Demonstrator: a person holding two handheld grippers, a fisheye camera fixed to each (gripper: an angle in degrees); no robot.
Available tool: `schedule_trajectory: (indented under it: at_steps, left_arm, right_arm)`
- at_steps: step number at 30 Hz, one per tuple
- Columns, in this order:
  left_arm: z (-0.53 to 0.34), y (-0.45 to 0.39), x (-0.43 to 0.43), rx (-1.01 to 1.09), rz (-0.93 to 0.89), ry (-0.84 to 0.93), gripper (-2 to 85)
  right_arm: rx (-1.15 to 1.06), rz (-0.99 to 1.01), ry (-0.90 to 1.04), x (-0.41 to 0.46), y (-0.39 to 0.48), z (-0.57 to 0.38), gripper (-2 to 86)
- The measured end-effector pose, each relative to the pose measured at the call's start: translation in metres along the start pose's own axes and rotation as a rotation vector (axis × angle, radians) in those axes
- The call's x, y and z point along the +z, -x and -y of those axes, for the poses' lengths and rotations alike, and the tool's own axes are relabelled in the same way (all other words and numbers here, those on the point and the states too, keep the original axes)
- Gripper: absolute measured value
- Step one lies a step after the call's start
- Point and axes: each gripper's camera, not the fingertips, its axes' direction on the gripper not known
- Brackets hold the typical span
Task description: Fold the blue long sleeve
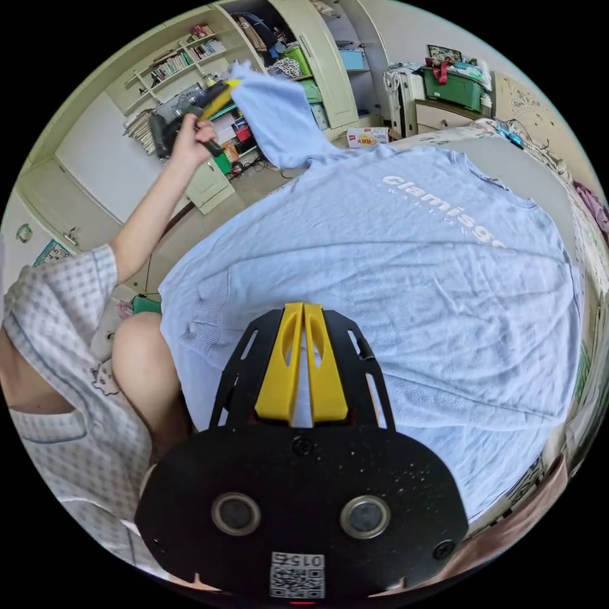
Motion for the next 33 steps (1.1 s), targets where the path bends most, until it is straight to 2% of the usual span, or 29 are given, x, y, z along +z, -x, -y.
schedule_trajectory:
  at_steps: [2, 4, 5, 8, 9, 10, 12, 17, 19, 22, 26, 30, 33]
  left_arm:
    - [-0.011, -0.080, -0.007, 0.070, -0.123, 0.018, 0.5]
    - [-0.051, -0.172, -0.008, 0.145, -0.238, 0.094, 0.8]
    - [-0.064, -0.192, -0.006, 0.159, -0.258, 0.128, 0.9]
    - [-0.140, -0.271, 0.023, 0.236, -0.324, 0.410, 1.2]
    - [-0.174, -0.296, 0.040, 0.304, -0.320, 0.564, 1.2]
    - [-0.208, -0.317, 0.057, 0.371, -0.286, 0.721, 1.3]
    - [-0.251, -0.345, 0.072, 0.495, -0.268, 0.913, 1.4]
    - [-0.280, -0.390, 0.058, 0.674, -0.225, 0.894, 2.8]
    - [-0.292, -0.404, 0.055, 0.758, -0.348, 0.941, 4.4]
    - [-0.308, -0.415, 0.048, 0.859, -0.412, 0.979, 5.3]
    - [-0.312, -0.413, 0.044, 0.830, -0.481, 0.980, 5.3]
    - [-0.300, -0.407, 0.033, 0.735, -0.581, 0.878, 5.8]
    - [-0.310, -0.415, 0.036, 0.749, -0.545, 0.859, 8.0]
  right_arm:
    - [0.097, 0.015, -0.109, -0.029, -0.007, -0.016, 0.0]
    - [0.134, 0.165, -0.300, -0.082, -0.018, -0.056, 1.4]
    - [0.158, 0.179, -0.351, -0.095, -0.022, -0.069, 1.8]
    - [0.403, 0.181, -0.560, -0.143, -0.053, -0.144, 4.9]
    - [0.487, 0.208, -0.627, -0.151, -0.064, -0.175, 6.3]
    - [0.563, 0.240, -0.665, -0.154, -0.075, -0.202, 7.7]
    - [0.651, 0.271, -0.667, -0.154, -0.090, -0.229, 10.0]
    - [0.682, 0.338, -0.611, -0.168, -0.110, -0.246, 13.2]
    - [0.645, 0.354, -0.585, -0.179, -0.111, -0.239, 13.4]
    - [0.609, 0.363, -0.520, -0.188, -0.115, -0.232, 13.5]
    - [0.578, 0.410, -0.488, -0.194, -0.120, -0.232, 13.5]
    - [0.549, 0.419, -0.451, -0.195, -0.110, -0.229, 12.9]
    - [0.513, 0.466, -0.466, -0.197, -0.107, -0.226, 6.1]
